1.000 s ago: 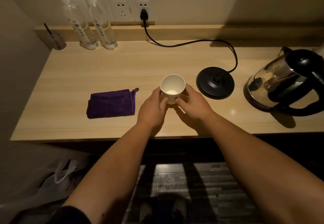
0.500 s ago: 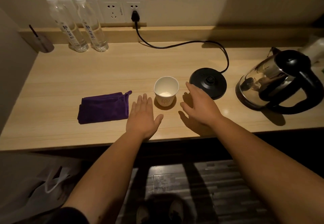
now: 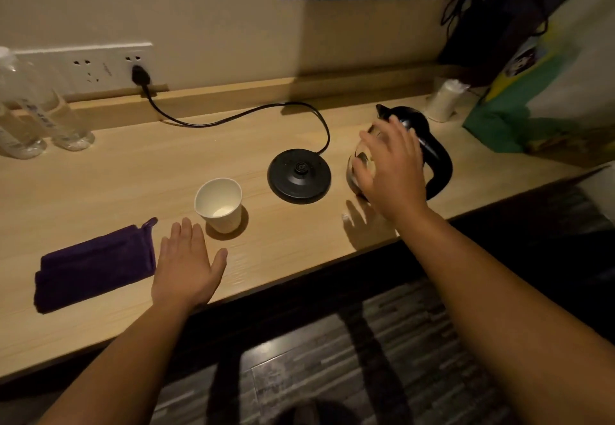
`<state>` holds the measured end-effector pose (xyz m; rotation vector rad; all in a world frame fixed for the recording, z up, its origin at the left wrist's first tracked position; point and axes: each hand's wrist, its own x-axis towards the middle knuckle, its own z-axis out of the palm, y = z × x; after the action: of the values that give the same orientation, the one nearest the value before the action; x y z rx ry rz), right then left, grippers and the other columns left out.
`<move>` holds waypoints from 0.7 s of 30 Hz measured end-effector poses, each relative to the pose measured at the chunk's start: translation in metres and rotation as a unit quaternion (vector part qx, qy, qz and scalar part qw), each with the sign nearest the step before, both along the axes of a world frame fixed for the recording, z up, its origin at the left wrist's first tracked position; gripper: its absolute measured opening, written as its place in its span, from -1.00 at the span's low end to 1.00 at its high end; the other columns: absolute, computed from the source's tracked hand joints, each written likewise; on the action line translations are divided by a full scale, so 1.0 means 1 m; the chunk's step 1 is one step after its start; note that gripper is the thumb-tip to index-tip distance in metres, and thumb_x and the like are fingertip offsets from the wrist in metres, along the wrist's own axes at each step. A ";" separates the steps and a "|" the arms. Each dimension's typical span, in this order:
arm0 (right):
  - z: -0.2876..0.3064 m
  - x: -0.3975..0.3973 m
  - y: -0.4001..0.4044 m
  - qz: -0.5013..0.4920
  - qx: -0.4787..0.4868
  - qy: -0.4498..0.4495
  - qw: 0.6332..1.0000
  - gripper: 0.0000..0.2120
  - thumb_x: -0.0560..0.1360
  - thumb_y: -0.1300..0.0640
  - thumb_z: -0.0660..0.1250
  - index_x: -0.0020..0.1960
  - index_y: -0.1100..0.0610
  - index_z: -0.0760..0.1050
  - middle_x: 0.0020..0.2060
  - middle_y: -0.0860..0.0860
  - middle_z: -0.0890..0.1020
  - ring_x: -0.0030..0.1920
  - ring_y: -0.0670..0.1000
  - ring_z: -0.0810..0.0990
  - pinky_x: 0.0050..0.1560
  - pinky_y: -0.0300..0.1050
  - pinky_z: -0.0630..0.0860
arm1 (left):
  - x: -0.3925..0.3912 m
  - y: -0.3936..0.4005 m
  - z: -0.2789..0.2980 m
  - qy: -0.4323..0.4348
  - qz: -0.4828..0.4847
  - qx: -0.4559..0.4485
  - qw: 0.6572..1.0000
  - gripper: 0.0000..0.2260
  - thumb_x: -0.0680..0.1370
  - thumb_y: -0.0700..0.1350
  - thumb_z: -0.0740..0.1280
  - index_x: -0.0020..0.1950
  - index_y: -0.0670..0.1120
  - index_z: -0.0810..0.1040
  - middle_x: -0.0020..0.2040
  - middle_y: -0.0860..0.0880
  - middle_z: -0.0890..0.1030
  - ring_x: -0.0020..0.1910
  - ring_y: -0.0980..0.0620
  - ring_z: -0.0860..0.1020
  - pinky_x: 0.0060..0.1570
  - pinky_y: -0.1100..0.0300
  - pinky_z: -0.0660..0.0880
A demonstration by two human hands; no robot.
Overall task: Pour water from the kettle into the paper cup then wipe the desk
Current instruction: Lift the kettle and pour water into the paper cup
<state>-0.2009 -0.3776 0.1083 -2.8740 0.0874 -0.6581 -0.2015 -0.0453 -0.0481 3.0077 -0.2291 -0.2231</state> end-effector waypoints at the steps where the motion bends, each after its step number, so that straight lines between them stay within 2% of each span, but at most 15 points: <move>1: 0.003 -0.002 -0.014 -0.053 0.013 -0.011 0.998 -0.56 0.51 0.03 0.32 0.35 0.13 0.42 0.41 0.13 0.38 0.47 0.15 0.20 0.47 0.18 0.08 | 0.000 0.000 0.000 -0.001 -0.001 0.000 1.000 -0.30 0.58 0.27 -0.09 0.54 -0.22 0.12 0.58 -0.22 0.07 0.55 -0.18 -0.02 0.50 -0.12 0.01; 4: 0.005 -0.007 -0.053 -0.187 0.107 0.007 0.976 -0.39 0.46 -0.06 0.37 0.43 0.12 0.29 0.41 0.15 0.33 0.43 0.16 0.25 0.42 0.14 0.20 | 0.002 -0.002 0.001 -0.002 0.000 0.002 1.000 -0.30 0.59 0.26 -0.08 0.52 -0.23 0.15 0.57 -0.22 0.09 0.55 -0.19 0.00 0.49 -0.13 0.03; 6: 0.000 -0.010 -0.072 -0.221 0.249 0.037 0.942 -0.33 0.44 -0.08 0.40 0.44 0.13 0.25 0.36 0.14 0.38 0.34 0.14 0.37 0.27 0.04 0.38 | 0.001 -0.003 0.001 0.001 0.001 0.002 1.000 -0.30 0.59 0.26 -0.08 0.54 -0.23 0.12 0.58 -0.22 0.06 0.55 -0.18 -0.02 0.50 -0.12 0.01; 8: -0.007 -0.012 -0.082 -0.226 0.374 0.062 0.897 -0.41 0.44 -0.06 0.42 0.37 0.14 0.32 0.23 0.11 0.50 0.22 0.11 0.50 0.05 -0.06 0.47 | 0.001 -0.004 0.002 0.002 0.002 0.000 1.000 -0.30 0.59 0.26 -0.07 0.55 -0.22 0.10 0.58 -0.22 0.05 0.56 -0.18 -0.03 0.50 -0.11 -0.01; 10: -0.012 -0.013 -0.087 -0.224 0.428 0.059 0.873 -0.55 0.45 -0.04 0.41 0.24 0.14 0.42 0.08 0.06 0.57 0.11 0.11 0.55 -0.08 -0.11 0.46 | 0.001 -0.004 0.002 -0.001 0.003 -0.001 1.000 -0.31 0.59 0.26 -0.06 0.54 -0.22 0.12 0.58 -0.21 0.06 0.56 -0.17 -0.02 0.50 -0.11 0.00; 14: -0.012 -0.013 -0.086 -0.198 0.494 0.023 0.847 -0.68 0.46 0.00 0.41 0.15 0.09 0.46 -0.04 -0.02 0.56 0.02 0.02 0.54 -0.23 -0.21 0.40 | 0.001 -0.004 0.001 -0.006 0.004 0.001 1.000 -0.32 0.59 0.27 -0.06 0.52 -0.21 0.16 0.57 -0.20 0.10 0.55 -0.17 0.00 0.49 -0.11 0.03; 21: 0.018 -0.025 -0.066 -0.126 0.459 -0.011 0.880 -0.71 0.43 0.01 0.44 0.09 0.04 0.46 -0.10 -0.10 0.55 -0.08 -0.15 0.53 -0.22 -0.27 0.39 | 0.001 -0.003 0.001 -0.008 0.003 0.002 1.000 -0.32 0.59 0.26 -0.05 0.51 -0.20 0.18 0.57 -0.20 0.11 0.55 -0.18 0.02 0.49 -0.12 0.04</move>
<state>-0.2260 -0.4440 0.1265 -1.9405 0.6011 -0.4953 -0.2002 -0.0487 -0.0473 3.0152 -0.2217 -0.1996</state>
